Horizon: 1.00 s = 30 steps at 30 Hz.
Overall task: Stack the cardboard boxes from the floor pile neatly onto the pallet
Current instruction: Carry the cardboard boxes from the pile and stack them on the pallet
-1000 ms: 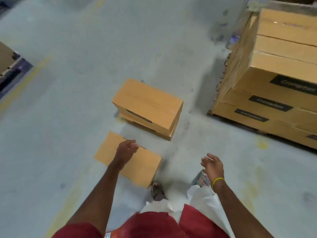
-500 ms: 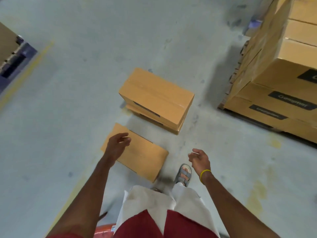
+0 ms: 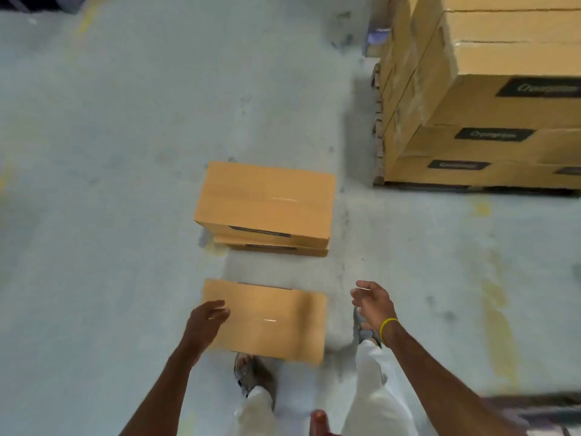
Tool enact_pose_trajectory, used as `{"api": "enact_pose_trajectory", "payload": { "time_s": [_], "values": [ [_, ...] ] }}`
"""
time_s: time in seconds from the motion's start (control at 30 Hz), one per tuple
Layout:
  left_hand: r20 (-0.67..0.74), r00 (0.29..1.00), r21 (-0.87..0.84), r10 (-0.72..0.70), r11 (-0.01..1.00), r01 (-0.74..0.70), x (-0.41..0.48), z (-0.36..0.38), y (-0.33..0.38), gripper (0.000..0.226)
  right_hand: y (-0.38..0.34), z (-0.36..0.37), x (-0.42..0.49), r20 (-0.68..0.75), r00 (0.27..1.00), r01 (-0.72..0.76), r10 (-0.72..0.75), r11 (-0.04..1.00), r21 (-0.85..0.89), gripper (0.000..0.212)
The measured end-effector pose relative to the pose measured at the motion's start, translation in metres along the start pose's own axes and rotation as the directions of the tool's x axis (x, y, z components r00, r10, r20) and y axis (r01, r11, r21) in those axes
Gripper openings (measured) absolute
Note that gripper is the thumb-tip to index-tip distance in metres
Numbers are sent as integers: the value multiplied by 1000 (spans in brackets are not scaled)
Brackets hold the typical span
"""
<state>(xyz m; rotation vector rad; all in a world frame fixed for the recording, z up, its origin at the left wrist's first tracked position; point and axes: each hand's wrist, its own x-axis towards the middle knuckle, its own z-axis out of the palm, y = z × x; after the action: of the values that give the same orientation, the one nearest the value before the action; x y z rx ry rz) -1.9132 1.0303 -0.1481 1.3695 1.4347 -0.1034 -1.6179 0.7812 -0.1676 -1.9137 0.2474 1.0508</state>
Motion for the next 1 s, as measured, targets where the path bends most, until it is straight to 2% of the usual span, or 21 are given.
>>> {"api": "enact_pose_trajectory", "payload": {
  "time_s": [0.1, 0.17, 0.3, 0.43, 0.6, 0.67, 0.77, 0.83, 0.87, 0.93, 1.0],
  "values": [
    [6, 1000, 83, -23, 996, 22, 46, -32, -30, 27, 27, 29, 1, -126, 990, -39, 63, 982, 185, 17],
    [13, 999, 113, -47, 993, 45, 78, -47, -53, 27, 58, 52, 11, -176, 975, -89, 136, 964, 249, 18],
    [-39, 996, 53, -77, 995, 79, 143, -54, -93, 29, 134, 94, 37, -246, 942, -177, 227, 962, 209, 22],
    [-49, 996, 81, -71, 994, 75, 214, -35, -138, 21, 188, 126, 80, -328, 916, -196, 233, 970, 143, 19],
    [-193, 979, 215, -64, 971, 106, 304, -6, -216, 54, 266, 157, 165, -377, 903, -211, 207, 977, 30, 12],
    [-273, 957, 192, -102, 969, 158, 340, 5, -248, 63, 297, 164, 198, -404, 895, -214, 191, 977, -12, 14],
    [-322, 921, 111, -219, 957, 267, 386, 9, -294, 67, 345, 171, 241, -390, 887, -274, 246, 962, -17, 30],
    [-298, 895, 38, -331, 933, 357, 415, 5, -325, 80, 379, 175, 267, -309, 884, -371, 352, 929, -6, 47],
    [-275, 885, -3, -376, 921, 390, 425, 3, -337, 85, 393, 176, 277, -276, 863, -435, 422, 900, 18, 62],
    [-237, 883, -48, -405, 913, 406, 438, -1, -350, 90, 413, 177, 287, -251, 816, -508, 520, 853, 116, 93],
    [-203, 905, -46, -374, 927, 372, 436, -7, -351, 95, 415, 178, 284, -223, 825, -499, 520, 854, 145, 101]
  ]
}}
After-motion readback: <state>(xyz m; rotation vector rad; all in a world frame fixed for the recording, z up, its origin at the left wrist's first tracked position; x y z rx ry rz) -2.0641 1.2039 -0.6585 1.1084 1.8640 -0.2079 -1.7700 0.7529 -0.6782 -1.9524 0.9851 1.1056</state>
